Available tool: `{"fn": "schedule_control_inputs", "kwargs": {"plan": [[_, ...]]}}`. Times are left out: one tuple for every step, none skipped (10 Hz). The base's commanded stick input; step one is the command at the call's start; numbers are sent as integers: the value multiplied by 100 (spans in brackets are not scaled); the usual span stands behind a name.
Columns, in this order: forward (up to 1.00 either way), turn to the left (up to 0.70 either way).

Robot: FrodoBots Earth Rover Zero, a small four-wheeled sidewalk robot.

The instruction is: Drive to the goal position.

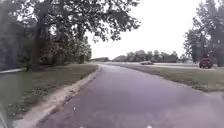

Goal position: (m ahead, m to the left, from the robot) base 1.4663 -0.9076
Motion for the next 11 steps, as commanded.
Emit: {"fn": "schedule_control_inputs", "kwargs": {"plan": [[70, 0], [70, 0], [70, 0], [70, 0], [70, 0], [70, 0], [70, 0], [70, 0], [70, 0], [70, 0], [70, 0]]}}
